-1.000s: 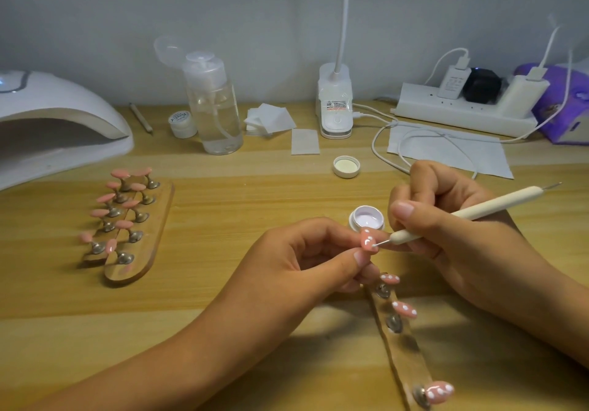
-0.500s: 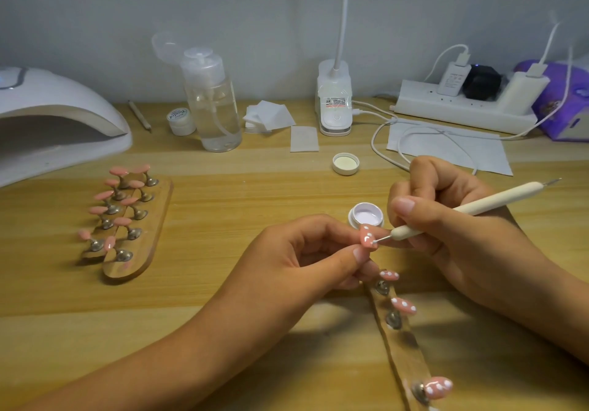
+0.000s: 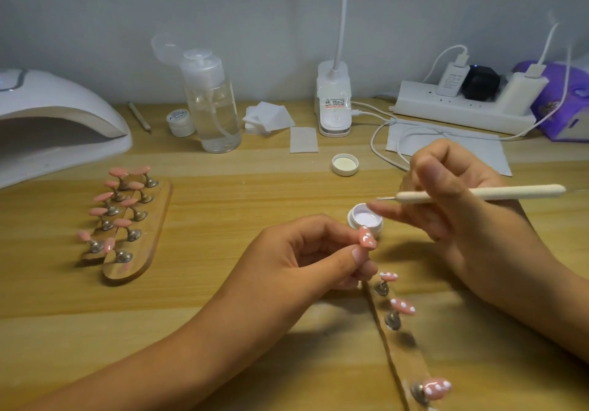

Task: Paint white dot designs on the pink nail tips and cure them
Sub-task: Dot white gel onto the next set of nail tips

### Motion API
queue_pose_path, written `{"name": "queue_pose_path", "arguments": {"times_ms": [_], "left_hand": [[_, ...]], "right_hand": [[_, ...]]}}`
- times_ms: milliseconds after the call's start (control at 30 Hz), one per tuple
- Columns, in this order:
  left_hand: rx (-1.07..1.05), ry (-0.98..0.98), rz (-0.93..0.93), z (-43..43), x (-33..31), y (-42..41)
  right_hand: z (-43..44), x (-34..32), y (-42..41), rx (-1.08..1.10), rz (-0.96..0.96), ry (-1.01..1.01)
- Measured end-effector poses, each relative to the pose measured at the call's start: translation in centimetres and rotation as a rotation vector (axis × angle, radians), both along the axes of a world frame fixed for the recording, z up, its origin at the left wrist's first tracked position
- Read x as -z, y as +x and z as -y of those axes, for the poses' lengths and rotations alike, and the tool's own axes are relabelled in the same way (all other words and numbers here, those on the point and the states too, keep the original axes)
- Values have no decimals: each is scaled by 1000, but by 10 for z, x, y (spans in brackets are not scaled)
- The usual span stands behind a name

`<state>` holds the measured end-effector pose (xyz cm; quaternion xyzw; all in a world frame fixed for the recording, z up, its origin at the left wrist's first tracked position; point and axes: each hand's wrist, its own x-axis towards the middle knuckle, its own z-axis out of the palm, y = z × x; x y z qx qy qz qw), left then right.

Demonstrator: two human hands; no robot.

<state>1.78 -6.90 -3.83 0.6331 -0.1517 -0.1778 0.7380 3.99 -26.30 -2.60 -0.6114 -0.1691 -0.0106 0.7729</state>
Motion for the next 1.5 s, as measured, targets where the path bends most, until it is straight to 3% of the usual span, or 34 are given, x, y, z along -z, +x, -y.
{"name": "queue_pose_path", "arguments": {"times_ms": [100,200,433,1233,1400,1500], "left_hand": [[-6,5,-2,0,1,0],[1,17,7,-1,0,-1],[2,13,8,-1,2,0],[-8,22,-5,-1,1,1],[-20,0,-18,-1,1,2],[-19,-4,-15,0,1,1]], "right_hand": [[6,-1,7,147,58,-112],[11,-1,10,244,164,-345],[7,9,9,243,405,-703],[8,12,14,195,471,-740],[9,11,11,248,446,-651],[9,8,11,253,347,-482]]}}
